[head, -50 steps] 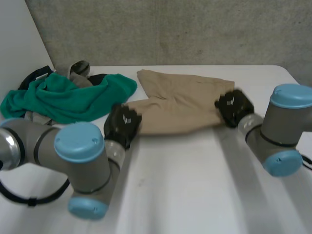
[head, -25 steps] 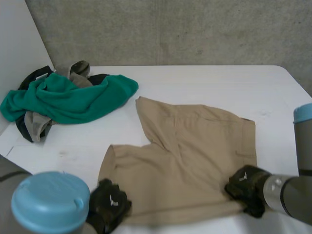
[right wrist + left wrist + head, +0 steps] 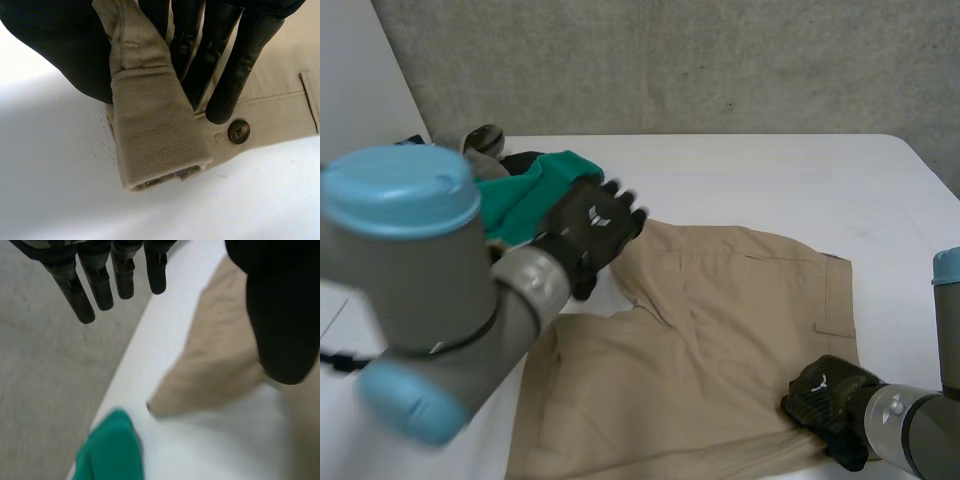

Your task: Fold the laundry.

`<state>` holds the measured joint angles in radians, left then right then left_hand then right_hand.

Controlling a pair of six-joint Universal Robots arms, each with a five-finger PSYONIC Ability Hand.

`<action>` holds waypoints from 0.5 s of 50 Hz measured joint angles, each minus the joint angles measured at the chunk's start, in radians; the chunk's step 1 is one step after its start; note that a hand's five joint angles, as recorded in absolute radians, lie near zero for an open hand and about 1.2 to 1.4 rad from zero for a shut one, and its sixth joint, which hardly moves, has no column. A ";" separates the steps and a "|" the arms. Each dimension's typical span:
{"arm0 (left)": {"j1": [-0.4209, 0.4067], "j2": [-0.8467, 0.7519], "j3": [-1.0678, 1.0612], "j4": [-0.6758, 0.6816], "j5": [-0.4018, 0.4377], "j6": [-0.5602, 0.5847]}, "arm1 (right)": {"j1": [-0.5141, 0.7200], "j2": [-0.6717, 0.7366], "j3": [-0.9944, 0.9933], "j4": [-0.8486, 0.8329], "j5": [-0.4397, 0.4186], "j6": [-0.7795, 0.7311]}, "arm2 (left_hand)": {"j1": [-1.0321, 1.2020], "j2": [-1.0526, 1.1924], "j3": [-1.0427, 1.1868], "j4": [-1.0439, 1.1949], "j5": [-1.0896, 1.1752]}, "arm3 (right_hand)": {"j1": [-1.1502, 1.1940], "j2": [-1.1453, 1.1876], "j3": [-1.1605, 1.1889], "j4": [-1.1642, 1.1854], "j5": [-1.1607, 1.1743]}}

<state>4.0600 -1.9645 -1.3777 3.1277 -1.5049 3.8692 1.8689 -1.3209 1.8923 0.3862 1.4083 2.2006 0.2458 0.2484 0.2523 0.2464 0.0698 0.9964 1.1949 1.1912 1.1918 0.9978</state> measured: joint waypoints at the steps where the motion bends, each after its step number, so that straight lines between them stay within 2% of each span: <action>1: 0.014 -0.062 0.050 0.033 0.051 0.001 | 0.000 0.001 0.004 -0.009 -0.005 0.001 | 0.000 0.000 0.000 0.000 0.000 | 0.004 0.000 0.000 0.000 0.000; 5: 0.044 -0.249 0.219 0.092 0.158 0.000 | 0.001 0.003 0.013 -0.030 -0.018 0.002 | 0.158 0.147 0.139 0.147 0.151 | 0.008 0.000 0.000 0.000 0.000; 11: 0.059 -0.467 0.464 0.098 0.224 -0.013 | 0.001 0.009 0.019 -0.047 -0.034 0.004 | 0.229 0.223 0.220 0.229 0.233 | 0.012 0.000 0.000 0.000 0.000; 17: 0.059 -0.672 0.745 0.011 0.324 -0.084 | 0.001 0.021 0.019 -0.065 -0.039 0.005 | 0.310 0.303 0.298 0.310 0.311 | 0.013 0.000 0.000 0.000 0.000; 25: 0.058 -0.825 0.957 -0.161 0.379 -0.134 | -0.003 0.044 0.017 -0.074 -0.039 0.004 | 0.291 0.290 0.287 0.288 0.285 | 0.018 0.002 0.000 0.000 0.000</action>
<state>4.1183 -2.7898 -0.4204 2.9669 -1.1262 3.7355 1.8661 -1.2766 1.9097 0.3118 1.3695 2.2047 0.5371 0.5382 0.5388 0.5345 0.3547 1.0140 1.1965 1.1911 1.1919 0.9978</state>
